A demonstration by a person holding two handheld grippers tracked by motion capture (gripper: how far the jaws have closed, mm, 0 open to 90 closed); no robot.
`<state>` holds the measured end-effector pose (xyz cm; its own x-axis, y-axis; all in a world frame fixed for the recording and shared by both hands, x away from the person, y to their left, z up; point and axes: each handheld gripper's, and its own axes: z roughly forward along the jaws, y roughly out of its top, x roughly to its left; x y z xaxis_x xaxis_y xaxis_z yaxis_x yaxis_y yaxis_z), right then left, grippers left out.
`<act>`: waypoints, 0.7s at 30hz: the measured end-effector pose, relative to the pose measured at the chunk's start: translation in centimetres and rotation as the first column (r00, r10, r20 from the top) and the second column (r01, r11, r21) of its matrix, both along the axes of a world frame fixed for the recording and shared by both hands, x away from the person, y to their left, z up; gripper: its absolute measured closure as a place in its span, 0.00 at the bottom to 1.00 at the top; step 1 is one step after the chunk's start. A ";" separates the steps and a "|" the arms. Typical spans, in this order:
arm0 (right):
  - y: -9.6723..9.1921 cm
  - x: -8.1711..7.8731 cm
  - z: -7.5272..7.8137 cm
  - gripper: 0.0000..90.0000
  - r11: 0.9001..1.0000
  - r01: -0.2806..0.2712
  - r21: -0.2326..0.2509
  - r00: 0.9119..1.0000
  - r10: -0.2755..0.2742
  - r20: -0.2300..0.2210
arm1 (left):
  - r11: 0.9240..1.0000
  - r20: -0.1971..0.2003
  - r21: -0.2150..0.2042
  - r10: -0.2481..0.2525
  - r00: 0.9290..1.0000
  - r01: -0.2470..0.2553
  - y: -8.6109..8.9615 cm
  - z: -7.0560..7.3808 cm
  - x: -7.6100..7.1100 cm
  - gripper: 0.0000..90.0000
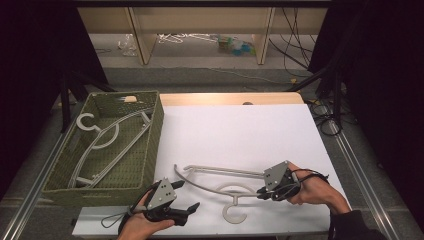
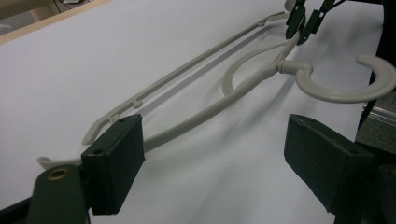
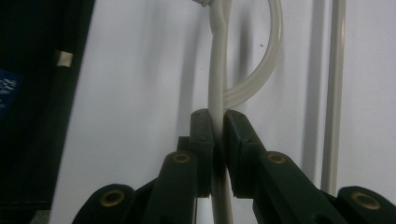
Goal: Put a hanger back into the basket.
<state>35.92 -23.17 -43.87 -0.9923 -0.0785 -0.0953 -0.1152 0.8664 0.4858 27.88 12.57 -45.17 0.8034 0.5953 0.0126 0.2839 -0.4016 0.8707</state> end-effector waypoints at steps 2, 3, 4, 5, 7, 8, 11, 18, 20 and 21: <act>0.0 -0.1 0.1 0.92 1.000 -0.005 -0.001 1.000 0.005 -0.005 | 1.000 0.021 0.010 -0.005 1.000 0.005 0.1 0.2 0.0 0.23; 0.0 -0.3 0.3 0.92 1.000 -0.005 0.008 1.000 0.005 -0.002 | 1.000 0.026 0.001 -0.002 1.000 0.002 0.2 0.4 0.0 0.23; 0.0 -0.3 0.3 0.92 1.000 -0.005 0.008 1.000 0.005 -0.002 | 1.000 0.029 -0.017 -0.002 1.000 0.002 0.2 0.5 0.1 0.23; 0.0 -0.3 0.5 0.92 1.000 0.000 0.013 1.000 0.000 0.005 | 1.000 0.024 -0.022 0.000 1.000 0.001 0.3 0.5 0.2 0.23; 0.1 -0.3 0.5 0.92 1.000 -0.008 0.019 1.000 0.008 -0.001 | 1.000 0.027 -0.004 0.000 1.000 0.000 0.2 0.5 0.2 0.23; 0.1 -0.5 0.8 0.92 1.000 -0.004 0.022 1.000 0.004 -0.003 | 1.000 0.025 -0.003 -0.003 1.000 0.003 0.1 0.4 0.3 0.23; 0.1 -0.5 0.9 0.92 0.999 -0.020 0.027 1.000 0.019 0.010 | 1.000 0.028 0.012 -0.015 0.999 0.015 -0.4 0.3 0.5 0.23; 0.3 -0.5 1.1 0.92 0.999 -0.024 0.035 1.000 0.024 0.007 | 0.998 0.046 0.053 -0.048 0.998 0.046 -2.0 0.1 1.6 0.25; 0.3 -0.6 1.3 0.92 0.999 -0.021 0.044 1.000 0.020 0.009 | 0.996 0.049 0.062 -0.063 0.997 0.059 -2.5 0.0 2.0 0.27; 0.3 -0.6 1.3 0.92 0.999 -0.021 0.044 1.000 0.020 0.009 | 0.996 0.047 0.062 -0.070 0.996 0.067 -2.8 0.0 2.1 0.27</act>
<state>35.35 -22.84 -42.60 -0.9897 -0.0944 -0.1074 -0.1370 0.8415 0.5226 29.97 9.78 -45.19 0.8397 0.5358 0.0878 0.2111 -0.4711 0.8564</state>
